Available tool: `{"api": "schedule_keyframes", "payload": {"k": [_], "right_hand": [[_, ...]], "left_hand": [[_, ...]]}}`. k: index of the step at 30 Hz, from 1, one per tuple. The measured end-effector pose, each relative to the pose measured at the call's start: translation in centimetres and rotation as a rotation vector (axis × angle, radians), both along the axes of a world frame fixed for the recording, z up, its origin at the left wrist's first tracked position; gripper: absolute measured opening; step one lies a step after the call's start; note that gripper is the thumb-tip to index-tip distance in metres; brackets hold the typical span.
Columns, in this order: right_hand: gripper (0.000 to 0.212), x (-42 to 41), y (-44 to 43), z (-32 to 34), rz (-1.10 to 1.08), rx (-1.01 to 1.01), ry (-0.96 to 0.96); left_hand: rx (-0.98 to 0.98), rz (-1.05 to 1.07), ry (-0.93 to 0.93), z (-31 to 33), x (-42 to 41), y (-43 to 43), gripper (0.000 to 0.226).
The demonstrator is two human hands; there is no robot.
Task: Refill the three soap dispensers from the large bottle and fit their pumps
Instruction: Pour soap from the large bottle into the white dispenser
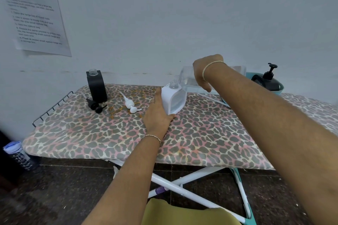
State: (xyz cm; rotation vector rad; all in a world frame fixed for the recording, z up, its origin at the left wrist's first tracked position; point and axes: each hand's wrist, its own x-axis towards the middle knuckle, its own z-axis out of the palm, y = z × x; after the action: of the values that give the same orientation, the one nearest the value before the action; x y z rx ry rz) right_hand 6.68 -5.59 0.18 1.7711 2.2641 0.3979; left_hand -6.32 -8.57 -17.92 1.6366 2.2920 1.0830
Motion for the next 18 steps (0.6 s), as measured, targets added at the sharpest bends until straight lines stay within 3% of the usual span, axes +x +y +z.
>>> {"api": "schedule_keyframes", "payload": {"k": [18], "right_hand": [[0.04,-0.27,0.08,0.14,-0.02,-0.012,-0.042]], "left_hand": [[0.015,-0.003,-0.002,-0.1,-0.08,-0.11,0.112]]}}
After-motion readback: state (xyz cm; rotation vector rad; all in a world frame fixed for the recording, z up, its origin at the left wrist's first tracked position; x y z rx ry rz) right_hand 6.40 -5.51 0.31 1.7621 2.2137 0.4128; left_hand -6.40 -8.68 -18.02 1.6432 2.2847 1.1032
